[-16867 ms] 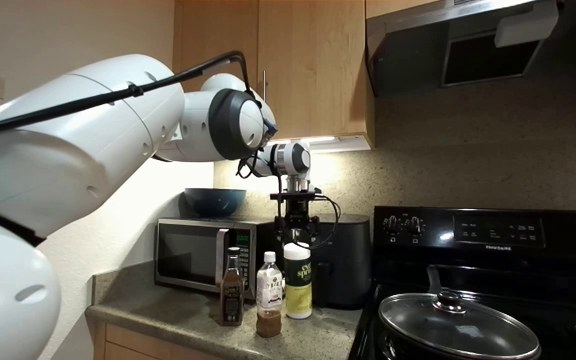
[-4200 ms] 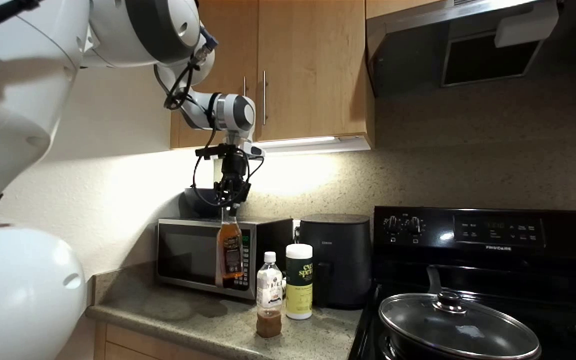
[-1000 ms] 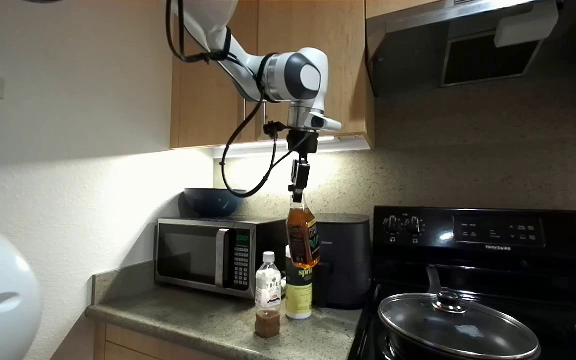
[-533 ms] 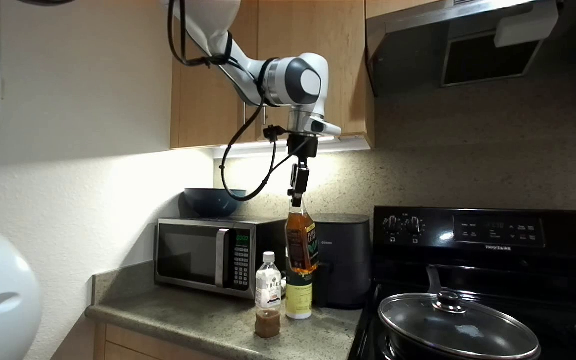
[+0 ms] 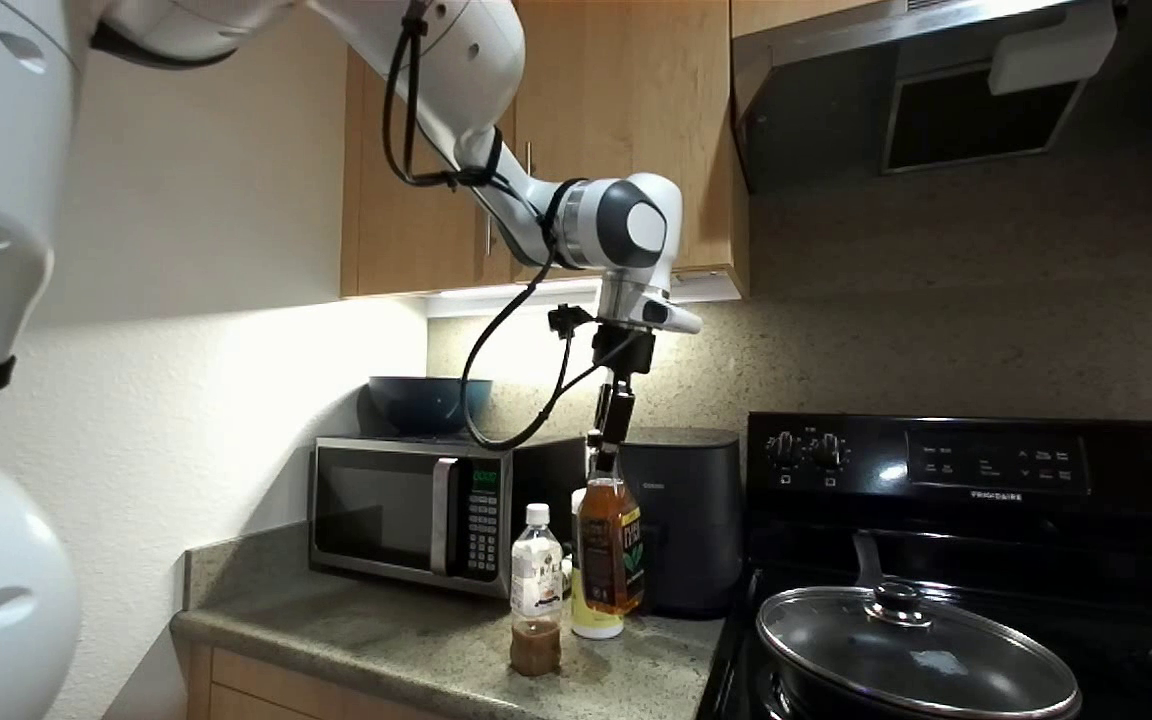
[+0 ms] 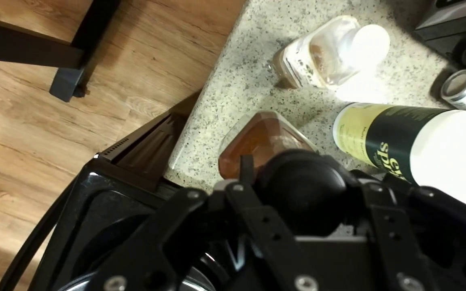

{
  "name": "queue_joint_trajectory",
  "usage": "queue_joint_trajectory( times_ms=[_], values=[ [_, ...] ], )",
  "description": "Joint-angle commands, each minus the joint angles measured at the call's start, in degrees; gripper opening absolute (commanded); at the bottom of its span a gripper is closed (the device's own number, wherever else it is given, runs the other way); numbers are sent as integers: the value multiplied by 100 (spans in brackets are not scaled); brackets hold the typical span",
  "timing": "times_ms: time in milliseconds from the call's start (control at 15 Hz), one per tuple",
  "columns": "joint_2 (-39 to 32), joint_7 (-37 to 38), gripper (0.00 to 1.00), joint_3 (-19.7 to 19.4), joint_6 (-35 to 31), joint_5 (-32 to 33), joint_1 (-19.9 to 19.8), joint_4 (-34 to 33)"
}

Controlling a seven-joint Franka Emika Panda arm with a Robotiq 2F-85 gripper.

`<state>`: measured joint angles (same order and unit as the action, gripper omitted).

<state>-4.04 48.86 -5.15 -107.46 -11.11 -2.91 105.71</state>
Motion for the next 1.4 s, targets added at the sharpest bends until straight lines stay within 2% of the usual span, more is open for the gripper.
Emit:
queue_joint_trajectory(
  times_ms=[0, 400, 867, 1333],
  values=[
    [-292, -131, 18, 5, 42, -212, -58, -217],
    [-709, -191, 18, -8, -90, -273, -65, -371],
    [-1111, -244, 18, -41, -625, -431, -90, -565],
    [-1366, -143, 18, -63, -648, -405, -74, -676]
  ],
)
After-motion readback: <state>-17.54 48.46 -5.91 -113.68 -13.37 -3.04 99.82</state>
